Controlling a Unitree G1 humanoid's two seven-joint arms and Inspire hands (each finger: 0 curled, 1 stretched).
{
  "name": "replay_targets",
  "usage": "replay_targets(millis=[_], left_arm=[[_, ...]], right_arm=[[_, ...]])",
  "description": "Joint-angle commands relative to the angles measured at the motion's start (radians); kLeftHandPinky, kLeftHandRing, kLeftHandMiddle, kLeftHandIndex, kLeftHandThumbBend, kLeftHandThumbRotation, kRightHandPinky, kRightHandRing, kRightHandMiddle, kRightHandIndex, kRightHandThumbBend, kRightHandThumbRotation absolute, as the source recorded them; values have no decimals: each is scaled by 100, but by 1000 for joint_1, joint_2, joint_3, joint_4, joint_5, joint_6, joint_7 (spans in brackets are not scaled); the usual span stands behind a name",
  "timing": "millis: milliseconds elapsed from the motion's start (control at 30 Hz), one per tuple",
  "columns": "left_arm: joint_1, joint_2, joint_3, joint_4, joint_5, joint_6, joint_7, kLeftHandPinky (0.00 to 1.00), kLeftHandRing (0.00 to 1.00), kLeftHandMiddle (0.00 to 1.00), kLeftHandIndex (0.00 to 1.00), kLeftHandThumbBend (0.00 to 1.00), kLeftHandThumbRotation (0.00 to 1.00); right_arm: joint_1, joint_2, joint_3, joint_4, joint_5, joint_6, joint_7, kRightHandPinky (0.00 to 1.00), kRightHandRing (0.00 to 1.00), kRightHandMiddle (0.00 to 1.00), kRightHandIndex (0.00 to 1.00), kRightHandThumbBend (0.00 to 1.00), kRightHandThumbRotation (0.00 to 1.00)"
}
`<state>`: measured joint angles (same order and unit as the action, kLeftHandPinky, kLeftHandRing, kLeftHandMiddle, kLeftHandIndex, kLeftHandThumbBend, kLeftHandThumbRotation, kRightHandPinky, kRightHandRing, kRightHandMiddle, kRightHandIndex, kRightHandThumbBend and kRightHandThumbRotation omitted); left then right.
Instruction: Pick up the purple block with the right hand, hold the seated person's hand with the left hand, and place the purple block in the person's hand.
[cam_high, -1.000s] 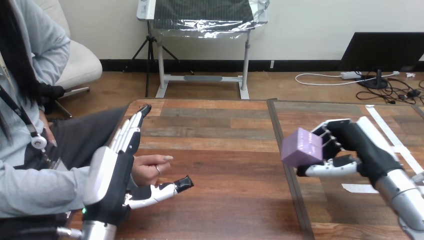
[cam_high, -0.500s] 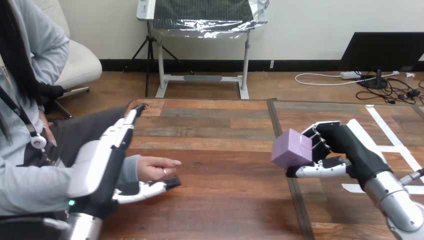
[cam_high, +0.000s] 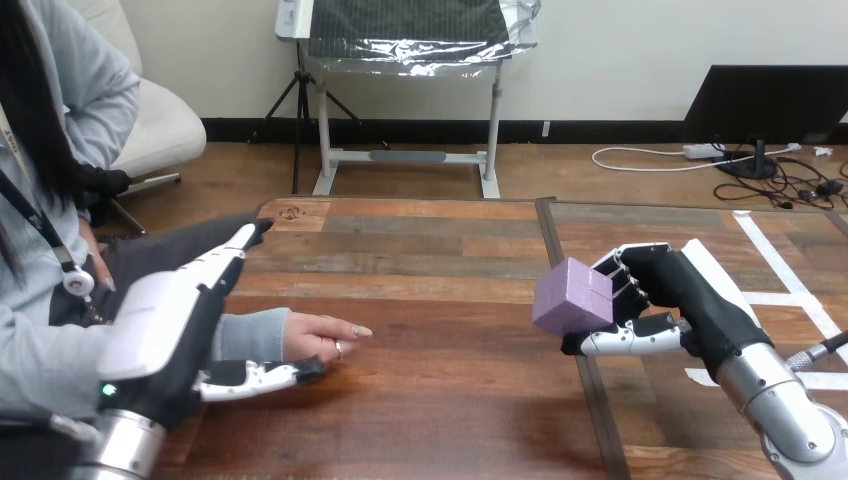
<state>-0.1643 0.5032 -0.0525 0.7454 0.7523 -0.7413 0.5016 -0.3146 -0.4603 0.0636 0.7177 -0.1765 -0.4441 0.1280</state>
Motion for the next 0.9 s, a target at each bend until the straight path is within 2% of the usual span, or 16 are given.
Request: replay_targets(millis=[0,267,467,867], left_arm=[[-96,61,-18,-24,-23,13,-37,81,84,86,90,100,46],[-124,114,-30,1,-35,25,-104,77,83,84,89,100,43],[-151,145,-45,26,-20,48,-139,75,83,84,88,100,41],[-231,178,-114,133,3,65,-171,75,82,83,86,100,34]], right_arm=[[-103,10,-18,-31,5,-22,-9,40,42,47,45,82,0],[-96,12,-18,-53,4,-12,-7,40,42,46,45,82,0],[-91,11,-19,-66,4,-7,-8,40,42,46,45,82,0],[-79,9,-23,-87,11,-6,-1,39,42,46,46,81,0]])
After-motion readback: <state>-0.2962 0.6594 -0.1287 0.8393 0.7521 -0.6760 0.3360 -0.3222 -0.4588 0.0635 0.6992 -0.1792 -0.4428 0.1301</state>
